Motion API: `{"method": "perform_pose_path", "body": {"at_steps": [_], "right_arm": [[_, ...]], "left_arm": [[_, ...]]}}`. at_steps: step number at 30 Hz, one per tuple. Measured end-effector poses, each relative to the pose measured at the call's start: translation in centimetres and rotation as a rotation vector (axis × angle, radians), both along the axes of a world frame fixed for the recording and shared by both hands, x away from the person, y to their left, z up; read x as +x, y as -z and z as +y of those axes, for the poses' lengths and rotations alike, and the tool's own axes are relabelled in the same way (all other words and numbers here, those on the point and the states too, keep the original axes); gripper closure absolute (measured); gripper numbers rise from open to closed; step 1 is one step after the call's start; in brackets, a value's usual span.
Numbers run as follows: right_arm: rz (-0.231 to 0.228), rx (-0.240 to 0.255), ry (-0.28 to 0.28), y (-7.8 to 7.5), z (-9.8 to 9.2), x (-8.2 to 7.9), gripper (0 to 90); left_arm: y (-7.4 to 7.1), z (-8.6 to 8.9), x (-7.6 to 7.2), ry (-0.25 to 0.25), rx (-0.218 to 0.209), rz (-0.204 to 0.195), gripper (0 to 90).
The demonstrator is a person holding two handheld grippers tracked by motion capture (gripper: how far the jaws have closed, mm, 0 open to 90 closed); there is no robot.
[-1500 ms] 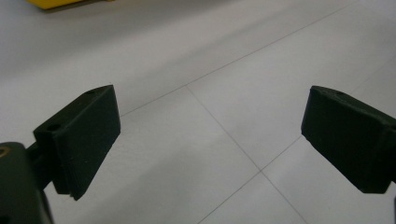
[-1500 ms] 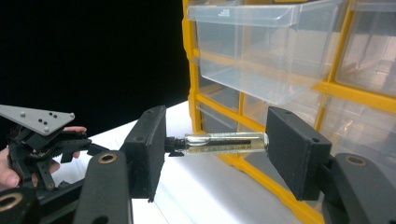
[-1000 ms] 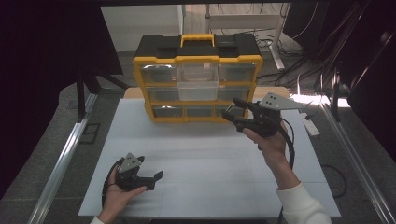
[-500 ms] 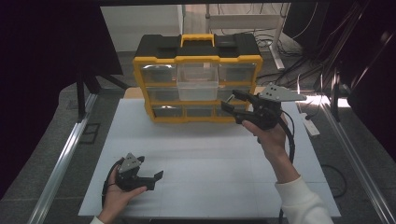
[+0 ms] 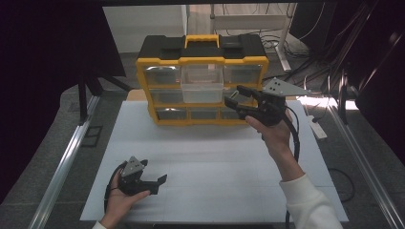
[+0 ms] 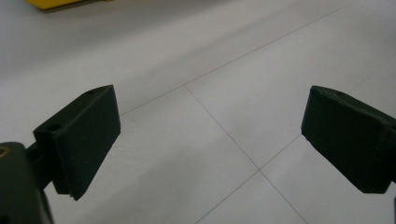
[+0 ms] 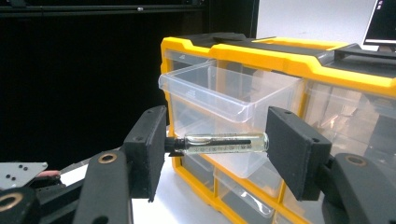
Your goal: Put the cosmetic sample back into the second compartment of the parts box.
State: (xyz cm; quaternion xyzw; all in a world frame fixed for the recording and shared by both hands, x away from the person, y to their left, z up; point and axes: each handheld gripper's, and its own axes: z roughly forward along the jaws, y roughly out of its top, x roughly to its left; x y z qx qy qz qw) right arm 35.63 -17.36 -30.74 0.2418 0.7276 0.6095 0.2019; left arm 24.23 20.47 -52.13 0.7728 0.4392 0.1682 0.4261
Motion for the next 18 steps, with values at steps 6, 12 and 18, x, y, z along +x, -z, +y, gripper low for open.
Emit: {"method": "perform_pose_path", "body": {"at_steps": [6,12,18], "right_arm": [[-0.010,0.002,0.014,-0.5,0.3,0.6,40.5],[-0.012,-0.003,0.028,-1.1,0.6,1.2,40.5],[-0.008,-0.001,0.036,-1.3,1.1,1.9,40.5]], "left_arm": [[0.0,0.0,0.0,-0.001,0.000,0.000,5.0],[0.0,0.0,0.0,-0.003,-0.002,-0.001,5.0],[0.0,0.0,0.0,-0.004,-0.002,-0.004,4.9]]}}
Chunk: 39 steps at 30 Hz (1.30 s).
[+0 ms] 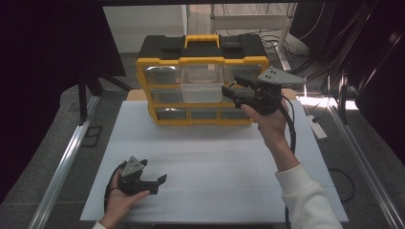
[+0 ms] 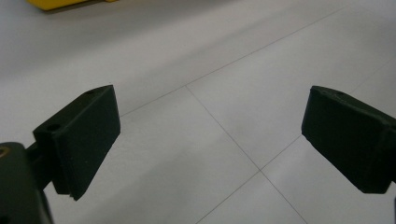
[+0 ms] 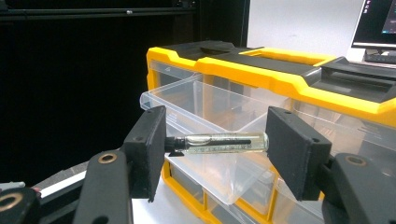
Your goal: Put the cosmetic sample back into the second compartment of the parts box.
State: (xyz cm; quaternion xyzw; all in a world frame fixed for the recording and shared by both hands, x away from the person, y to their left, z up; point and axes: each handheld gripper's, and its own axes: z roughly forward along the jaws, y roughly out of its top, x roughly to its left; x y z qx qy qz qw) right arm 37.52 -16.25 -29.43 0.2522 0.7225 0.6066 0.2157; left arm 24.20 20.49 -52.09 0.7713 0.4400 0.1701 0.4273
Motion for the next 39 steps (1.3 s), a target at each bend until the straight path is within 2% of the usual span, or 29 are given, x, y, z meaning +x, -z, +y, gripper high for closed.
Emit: {"method": "perform_pose_path", "body": {"at_steps": [12,30,39], "right_arm": [[-0.001,0.009,0.009,-0.6,0.8,1.0,40.5],[0.020,-0.016,0.035,-1.2,1.9,2.6,40.5],[0.026,-0.039,0.029,-1.5,3.8,3.5,40.5]], "left_arm": [[0.0,0.0,0.0,0.004,0.002,0.001,4.8],[0.0,0.0,0.0,0.003,-0.003,0.000,4.9],[0.0,0.0,0.0,0.003,-0.004,-0.002,4.9]]}}
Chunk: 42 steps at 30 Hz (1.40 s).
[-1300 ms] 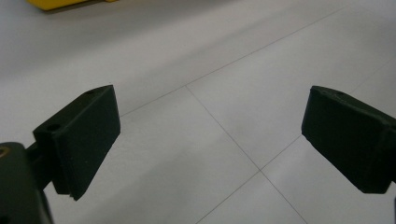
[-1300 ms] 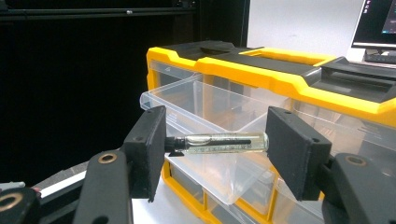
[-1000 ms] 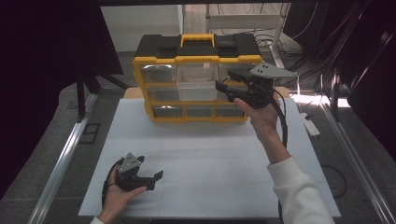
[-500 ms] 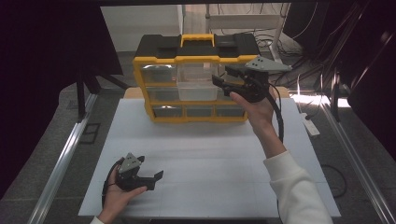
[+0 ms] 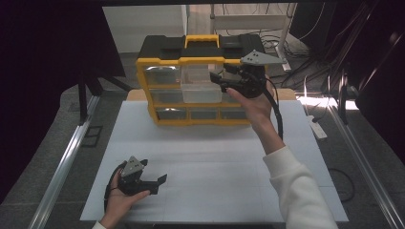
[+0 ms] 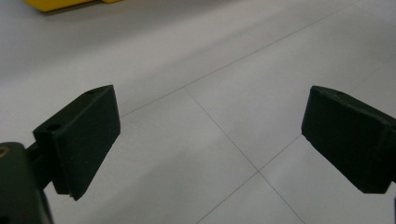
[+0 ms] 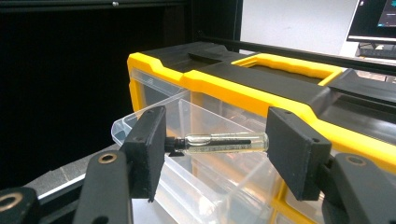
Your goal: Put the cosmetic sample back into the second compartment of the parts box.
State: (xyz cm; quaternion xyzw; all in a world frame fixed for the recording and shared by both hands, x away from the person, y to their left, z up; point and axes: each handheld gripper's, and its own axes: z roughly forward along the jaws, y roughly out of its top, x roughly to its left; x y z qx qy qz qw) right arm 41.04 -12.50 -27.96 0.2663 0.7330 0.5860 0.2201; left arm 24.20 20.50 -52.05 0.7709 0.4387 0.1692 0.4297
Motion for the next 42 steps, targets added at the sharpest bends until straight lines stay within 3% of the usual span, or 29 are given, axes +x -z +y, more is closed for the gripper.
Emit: {"method": "perform_pose_path", "body": {"at_steps": [16,26,28,29,31,42], "right_arm": [[0.005,-0.050,0.008,-0.2,2.9,1.4,40.4],[0.011,-0.061,0.020,-0.1,3.2,1.9,40.2],[0.012,-0.075,0.030,0.0,3.2,2.1,36.3],[0.016,-0.086,0.038,0.1,3.3,2.2,27.2],[0.032,-0.082,0.036,0.2,3.3,2.2,22.4],[0.027,-0.080,0.018,-0.1,2.0,1.5,21.2]], "left_arm": [[0.0,0.1,0.0,-0.002,-0.001,-0.001,4.9],[0.0,0.1,0.0,0.001,-0.001,0.002,4.9],[0.0,0.1,0.0,-0.001,-0.001,0.000,4.9],[0.0,0.1,0.0,-0.001,-0.001,0.000,4.9],[0.0,0.1,0.0,-0.003,0.000,0.001,4.9],[0.0,0.1,0.0,-0.002,0.000,0.000,4.9]]}}
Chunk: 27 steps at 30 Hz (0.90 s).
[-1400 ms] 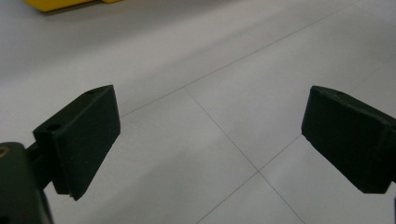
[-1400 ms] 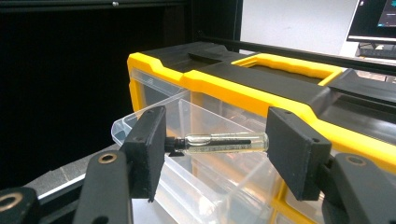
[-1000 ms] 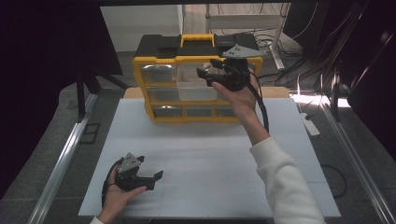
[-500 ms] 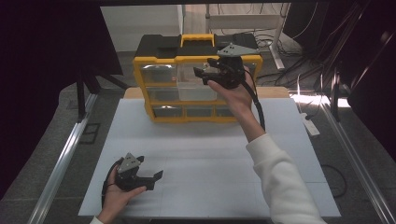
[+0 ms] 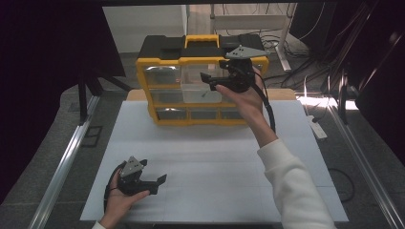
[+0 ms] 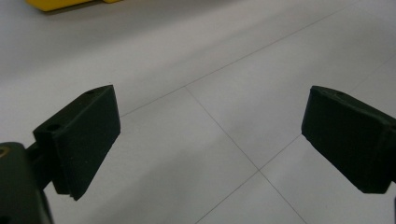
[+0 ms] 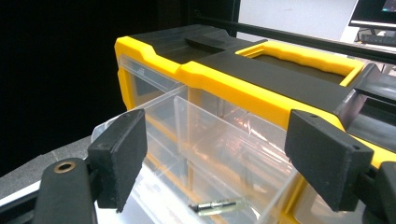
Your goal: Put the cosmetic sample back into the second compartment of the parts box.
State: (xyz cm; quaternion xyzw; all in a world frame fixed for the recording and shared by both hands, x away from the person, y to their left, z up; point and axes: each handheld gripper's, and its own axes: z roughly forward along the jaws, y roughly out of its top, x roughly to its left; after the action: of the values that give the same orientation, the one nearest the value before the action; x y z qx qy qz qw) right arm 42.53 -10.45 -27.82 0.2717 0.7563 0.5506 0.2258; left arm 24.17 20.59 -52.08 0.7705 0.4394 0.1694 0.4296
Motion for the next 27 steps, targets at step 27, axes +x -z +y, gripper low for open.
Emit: {"method": "perform_pose_path", "body": {"at_steps": [27], "right_arm": [[0.013,0.049,-0.084,4.4,-8.5,-6.4,21.8]], "left_arm": [[-0.1,-0.4,0.3,0.005,-0.010,0.006,4.9]]}}
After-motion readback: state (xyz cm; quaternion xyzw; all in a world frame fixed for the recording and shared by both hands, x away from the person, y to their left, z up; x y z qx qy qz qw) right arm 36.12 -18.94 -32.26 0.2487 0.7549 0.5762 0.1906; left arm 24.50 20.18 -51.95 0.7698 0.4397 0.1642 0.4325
